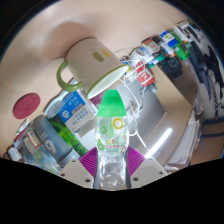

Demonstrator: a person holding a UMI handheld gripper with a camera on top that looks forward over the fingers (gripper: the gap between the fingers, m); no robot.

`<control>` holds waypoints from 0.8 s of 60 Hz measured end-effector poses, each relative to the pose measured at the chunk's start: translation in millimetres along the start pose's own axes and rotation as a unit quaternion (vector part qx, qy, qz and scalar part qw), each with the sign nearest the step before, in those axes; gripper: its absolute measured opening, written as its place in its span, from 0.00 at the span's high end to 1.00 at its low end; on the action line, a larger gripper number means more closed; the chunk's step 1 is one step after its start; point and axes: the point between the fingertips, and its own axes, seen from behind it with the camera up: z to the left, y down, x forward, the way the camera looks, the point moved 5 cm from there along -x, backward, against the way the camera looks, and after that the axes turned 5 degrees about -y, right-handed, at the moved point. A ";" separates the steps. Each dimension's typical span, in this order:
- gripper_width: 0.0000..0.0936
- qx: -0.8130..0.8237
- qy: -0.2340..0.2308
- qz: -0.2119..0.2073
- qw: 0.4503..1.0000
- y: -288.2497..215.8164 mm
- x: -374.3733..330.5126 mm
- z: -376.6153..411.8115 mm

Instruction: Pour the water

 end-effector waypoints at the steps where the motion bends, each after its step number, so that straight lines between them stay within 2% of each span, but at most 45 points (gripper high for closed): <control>1: 0.61 -0.001 -0.001 0.000 1.000 -0.5 0.8 0.1; 15: 0.61 0.012 -0.012 -0.002 1.000 -2.5 2.1 4.9; 20: 0.61 0.115 -0.012 0.015 0.993 10.6 1.8 0.1; 24: 0.61 0.275 -0.003 0.047 0.960 33.7 0.4 -6.4; 27: 0.61 0.417 0.013 0.065 0.906 48.3 -5.7 -6.2; 30: 0.61 0.539 0.010 0.062 0.840 61.4 -7.7 -4.5; 36: 0.61 0.754 0.009 0.043 0.656 53.7 -15.8 13.9; 37: 0.61 0.785 0.021 0.046 0.617 48.5 -22.3 23.3; 45: 0.61 0.912 0.005 -0.004 0.411 48.1 -24.9 44.1; 46: 0.61 0.927 0.017 0.001 0.375 25.7 -31.4 55.1; 48: 0.61 0.937 -0.001 -0.008 0.349 31.0 -24.1 59.5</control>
